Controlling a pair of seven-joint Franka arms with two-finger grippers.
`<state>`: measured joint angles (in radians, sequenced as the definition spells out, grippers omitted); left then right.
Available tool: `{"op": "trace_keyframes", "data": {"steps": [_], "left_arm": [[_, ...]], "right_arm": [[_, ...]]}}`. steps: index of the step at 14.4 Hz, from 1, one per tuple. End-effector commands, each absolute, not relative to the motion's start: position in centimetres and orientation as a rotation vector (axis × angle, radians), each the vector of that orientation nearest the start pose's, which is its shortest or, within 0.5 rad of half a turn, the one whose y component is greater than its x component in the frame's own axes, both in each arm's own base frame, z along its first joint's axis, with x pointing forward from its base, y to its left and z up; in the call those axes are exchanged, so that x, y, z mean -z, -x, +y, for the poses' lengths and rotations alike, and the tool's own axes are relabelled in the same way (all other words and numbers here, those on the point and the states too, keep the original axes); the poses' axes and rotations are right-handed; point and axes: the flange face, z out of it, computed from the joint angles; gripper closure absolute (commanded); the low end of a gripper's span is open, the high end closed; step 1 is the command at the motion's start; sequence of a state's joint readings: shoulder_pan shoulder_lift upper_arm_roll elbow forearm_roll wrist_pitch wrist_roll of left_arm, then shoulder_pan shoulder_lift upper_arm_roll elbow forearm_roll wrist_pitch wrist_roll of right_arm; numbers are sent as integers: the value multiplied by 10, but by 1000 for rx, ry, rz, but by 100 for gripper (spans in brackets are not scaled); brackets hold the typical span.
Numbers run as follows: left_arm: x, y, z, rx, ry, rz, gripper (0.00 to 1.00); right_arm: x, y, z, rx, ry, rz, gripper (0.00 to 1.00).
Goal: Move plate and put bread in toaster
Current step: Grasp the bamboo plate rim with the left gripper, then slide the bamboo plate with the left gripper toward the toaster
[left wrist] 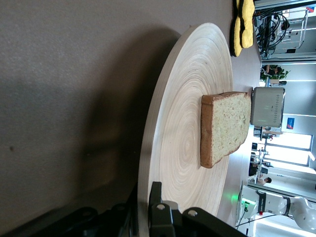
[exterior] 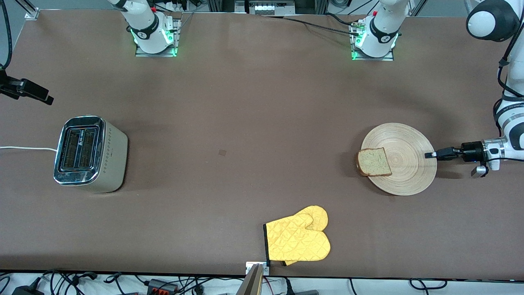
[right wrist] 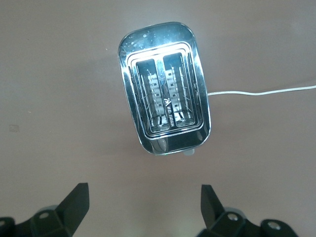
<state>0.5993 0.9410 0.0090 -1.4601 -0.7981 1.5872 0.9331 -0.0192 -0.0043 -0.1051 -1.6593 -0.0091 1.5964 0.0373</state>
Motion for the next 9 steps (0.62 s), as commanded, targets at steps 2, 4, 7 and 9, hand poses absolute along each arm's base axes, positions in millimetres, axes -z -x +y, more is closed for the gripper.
{"op": "trace_keyframes", "data": {"steps": [2,4,7,9], "left_arm": [[-124,-561,272,140,-1968,-40,99],[-134,-569,255,173,-1951,-70,99],[-165,-593,212,196,-1961,-154,99],[-186,-601,170,254,-1967,-173,99]], "right_arm": [[-590,-549,-71,-95,3139,243,0],[-589,-549,-71,-97,3139,245,0],[-590,-549,-71,-95,3139,245,0],[-589,-549,-72,-97,3139,243,0]]}}
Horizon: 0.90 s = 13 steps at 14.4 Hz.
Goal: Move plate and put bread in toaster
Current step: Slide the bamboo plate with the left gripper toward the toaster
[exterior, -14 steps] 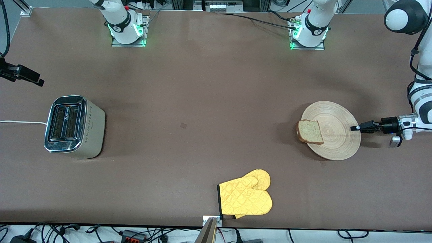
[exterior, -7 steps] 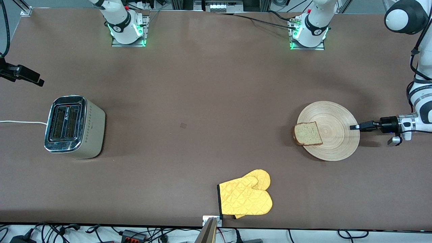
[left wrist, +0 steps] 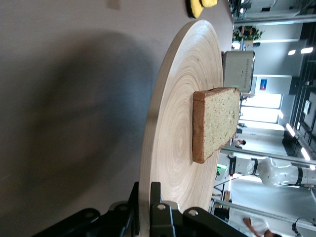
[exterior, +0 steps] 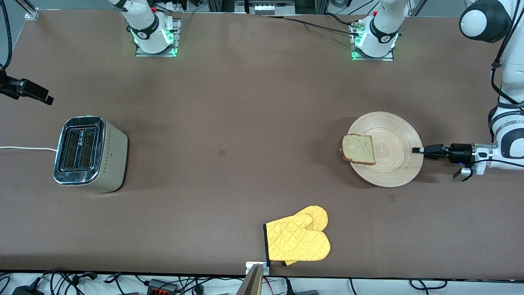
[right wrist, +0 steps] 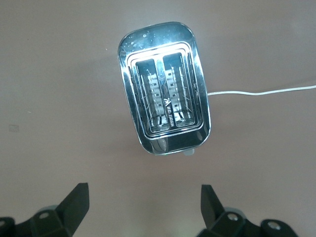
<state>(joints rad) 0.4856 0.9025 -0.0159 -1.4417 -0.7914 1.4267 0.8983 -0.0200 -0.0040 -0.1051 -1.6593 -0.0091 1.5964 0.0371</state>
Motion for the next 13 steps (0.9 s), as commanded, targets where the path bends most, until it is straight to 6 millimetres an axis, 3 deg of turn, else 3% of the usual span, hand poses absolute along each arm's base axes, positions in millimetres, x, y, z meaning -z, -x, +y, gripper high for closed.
{"op": "trace_keyframes", "data": {"steps": [1,3,5,9,11,13], "left_arm": [[-192,-602,151,272,-1975,-165,99],[-217,-609,91,272,-2030,-192,99],[-220,-599,24,260,-2010,-120,99],[-209,-602,-114,185,-2004,-75,99],[-190,-592,-194,181,-2025,-86,99],[-180,-577,-257,161,-1977,6,99]], "right_arm": [[-589,-549,-72,-97,3139,236,0],[-590,-549,-72,-95,3139,236,0],[-589,-549,-72,-97,3139,236,0],[-589,-549,-73,-97,3139,238,0],[-589,-549,-73,-97,3139,238,0],[-589,-549,-73,-97,3139,236,0]]}}
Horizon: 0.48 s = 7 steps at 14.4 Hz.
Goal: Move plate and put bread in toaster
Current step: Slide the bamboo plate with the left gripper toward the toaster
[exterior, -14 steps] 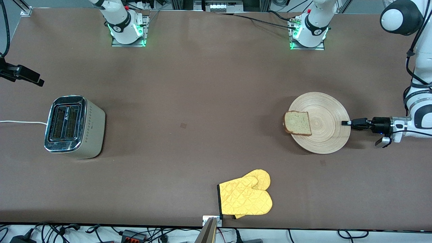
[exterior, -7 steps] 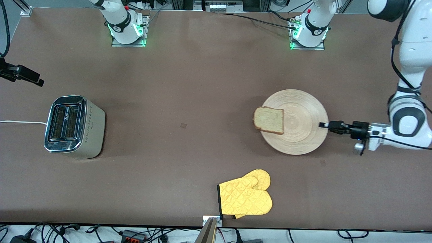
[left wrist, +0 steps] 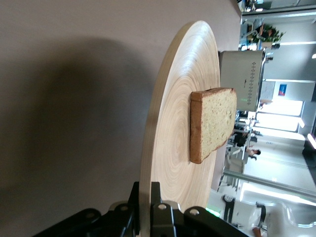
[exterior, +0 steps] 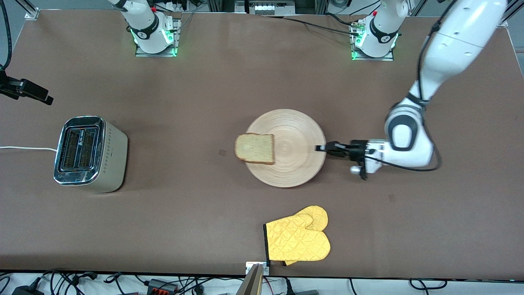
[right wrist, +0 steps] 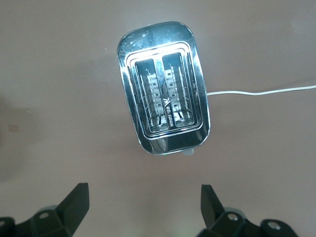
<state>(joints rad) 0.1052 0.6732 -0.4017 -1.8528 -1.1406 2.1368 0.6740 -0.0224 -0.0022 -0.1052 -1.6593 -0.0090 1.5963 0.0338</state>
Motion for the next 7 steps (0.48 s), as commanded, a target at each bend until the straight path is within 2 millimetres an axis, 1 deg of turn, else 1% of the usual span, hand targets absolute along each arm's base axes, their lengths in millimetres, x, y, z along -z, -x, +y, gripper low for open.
{"op": "trace_keyframes", "data": {"steps": [1,2,4,6,7], "left_arm": [[-177,-570,-281,151,-1988,24,99],[-168,-563,-297,139,-2011,45,99],[-155,-554,-325,143,-2011,24,99],[-131,-545,-331,137,-1997,-7,99],[-126,-546,-337,117,-1984,-28,99]], "right_arm": [[-589,-549,-74,-97,3139,240,0],[-589,-549,-74,-97,3139,240,0],[-589,-549,-74,-97,3139,240,0],[-589,-549,-74,-97,3139,240,0],[-589,-549,-74,-97,3137,240,0]]}}
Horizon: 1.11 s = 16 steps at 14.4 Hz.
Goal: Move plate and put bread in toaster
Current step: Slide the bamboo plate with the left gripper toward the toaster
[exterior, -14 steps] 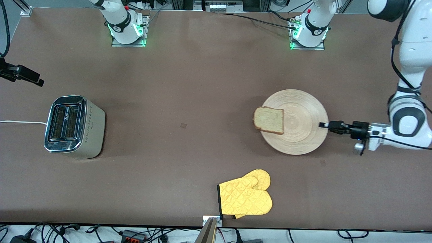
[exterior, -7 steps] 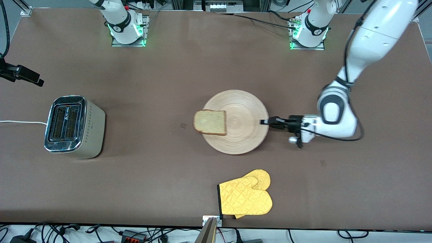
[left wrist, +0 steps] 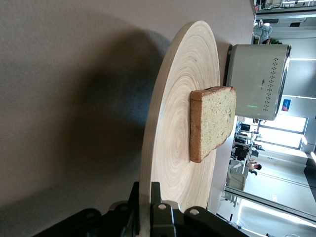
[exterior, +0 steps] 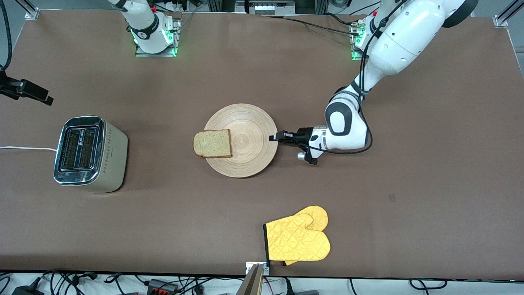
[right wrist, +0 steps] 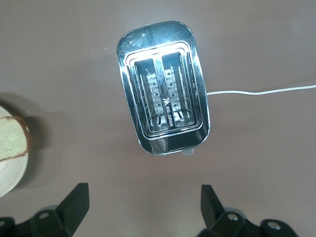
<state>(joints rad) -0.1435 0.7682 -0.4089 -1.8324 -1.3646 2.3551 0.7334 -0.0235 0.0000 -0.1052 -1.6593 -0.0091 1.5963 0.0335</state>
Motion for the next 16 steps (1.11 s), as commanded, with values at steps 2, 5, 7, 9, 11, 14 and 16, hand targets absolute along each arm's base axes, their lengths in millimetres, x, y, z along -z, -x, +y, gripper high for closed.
{"op": "trace_keyframes", "data": {"steps": [2,5,7,9,11,14,16], "left_arm": [[-123,-546,-339,112,-1977,-27,98],[-122,-551,-337,99,-1981,-38,7],[-126,-553,-335,91,-1980,-39,0],[-129,-559,-327,78,-1981,-32,0],[-132,-563,-319,73,-1979,-28,0],[-144,-574,-297,83,-1938,-59,0],[-149,-590,-254,109,-1939,-160,0]], "right_arm": [[-589,-549,-74,-97,3139,238,0],[-589,-549,-74,-97,3137,240,0],[-589,-549,-74,-97,3135,240,0],[-590,-548,-71,-102,3137,233,0],[-587,-550,-64,-109,3141,166,0],[-574,-552,-56,-185,3134,110,0],[-560,-555,-49,-244,3120,96,0]]}}
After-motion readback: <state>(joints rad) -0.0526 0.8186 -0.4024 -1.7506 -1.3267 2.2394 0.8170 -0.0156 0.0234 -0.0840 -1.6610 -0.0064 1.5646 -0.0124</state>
